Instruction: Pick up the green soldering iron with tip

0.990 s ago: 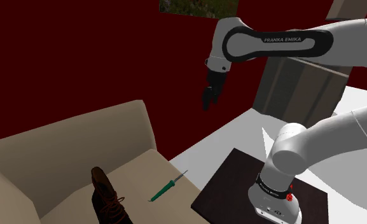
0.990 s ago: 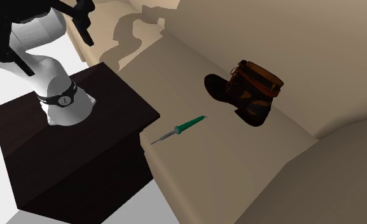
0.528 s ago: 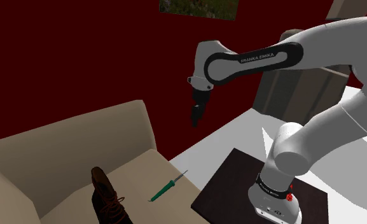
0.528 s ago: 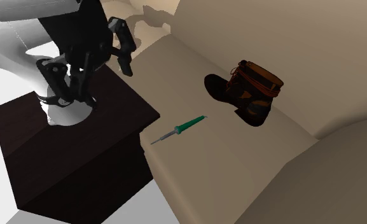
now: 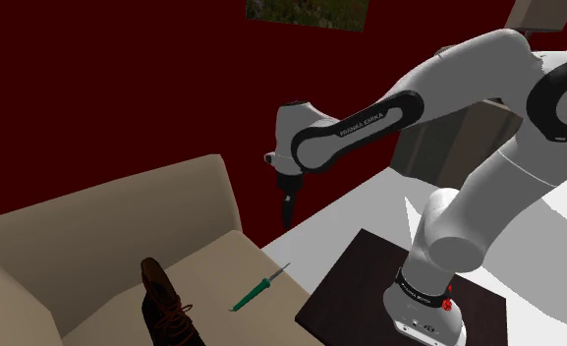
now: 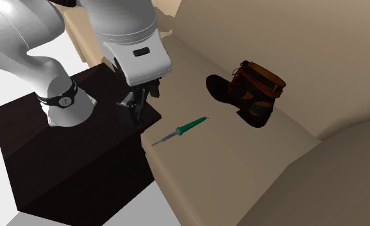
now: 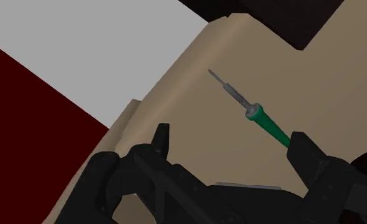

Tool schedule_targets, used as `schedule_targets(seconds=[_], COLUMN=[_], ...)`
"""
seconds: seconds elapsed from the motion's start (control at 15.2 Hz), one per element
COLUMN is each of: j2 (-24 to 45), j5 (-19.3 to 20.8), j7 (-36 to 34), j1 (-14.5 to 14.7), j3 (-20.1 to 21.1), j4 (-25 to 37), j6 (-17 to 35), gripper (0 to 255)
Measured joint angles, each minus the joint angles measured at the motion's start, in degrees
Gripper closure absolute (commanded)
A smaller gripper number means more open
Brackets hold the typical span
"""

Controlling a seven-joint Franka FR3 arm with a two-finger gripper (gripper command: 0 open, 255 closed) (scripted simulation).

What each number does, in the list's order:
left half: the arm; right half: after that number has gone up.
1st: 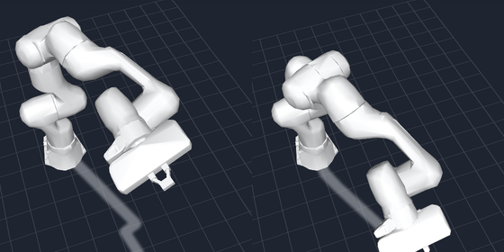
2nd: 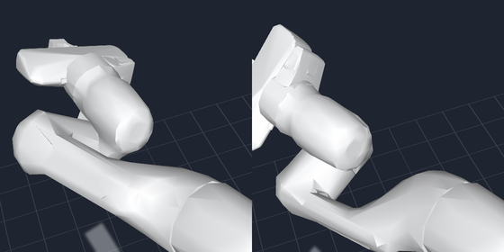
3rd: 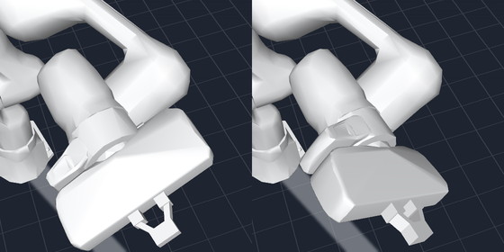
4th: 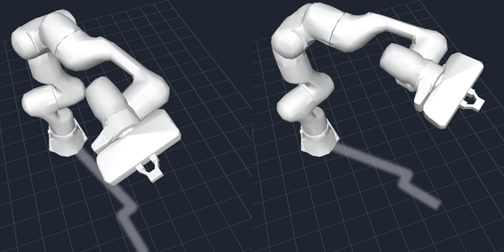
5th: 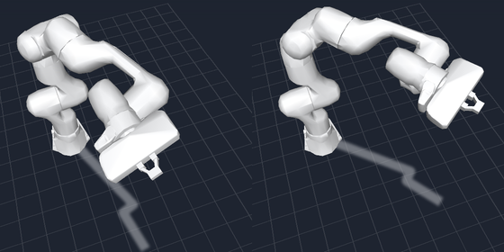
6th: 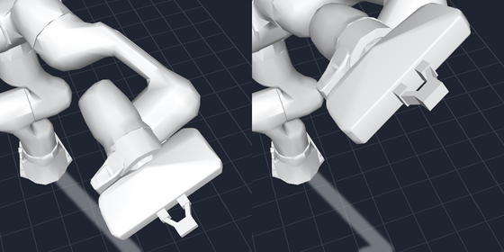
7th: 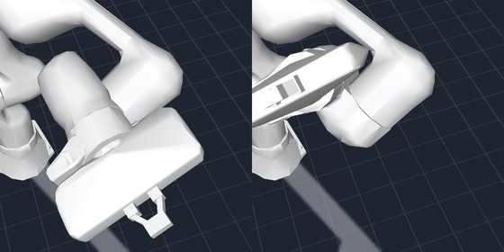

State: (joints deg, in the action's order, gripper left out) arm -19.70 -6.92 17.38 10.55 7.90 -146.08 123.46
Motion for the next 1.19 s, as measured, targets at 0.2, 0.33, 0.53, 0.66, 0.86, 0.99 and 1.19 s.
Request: schedule_targets(seconds=[0.2, 0.33, 0.53, 0.66, 0.86, 0.99, 1.19], j2=[4.8, 8.7, 15.1, 18.6, 24.6, 27.4, 29.8], j5=[0.4, 0.7, 2.0, 3.0, 5.4, 6.6, 7.6], j7=[3.0, 4.3, 6.5, 7.4, 8.5, 8.5, 8.1], j1=[1.5, 2.7, 3.9, 5.0, 6.2, 6.6, 6.8], j3=[1.1, 2.3, 3.7, 4.8, 5.9, 6.0, 5.7], j4=[-0.6, -0.1, 0.4, 0.4, 1.6, 2.2, 2.1], j6=[4.5, 7.4, 12.4, 15.3, 19.2, 21.2, 23.5], gripper=[0, 0, 0, 0, 0, 0, 0])
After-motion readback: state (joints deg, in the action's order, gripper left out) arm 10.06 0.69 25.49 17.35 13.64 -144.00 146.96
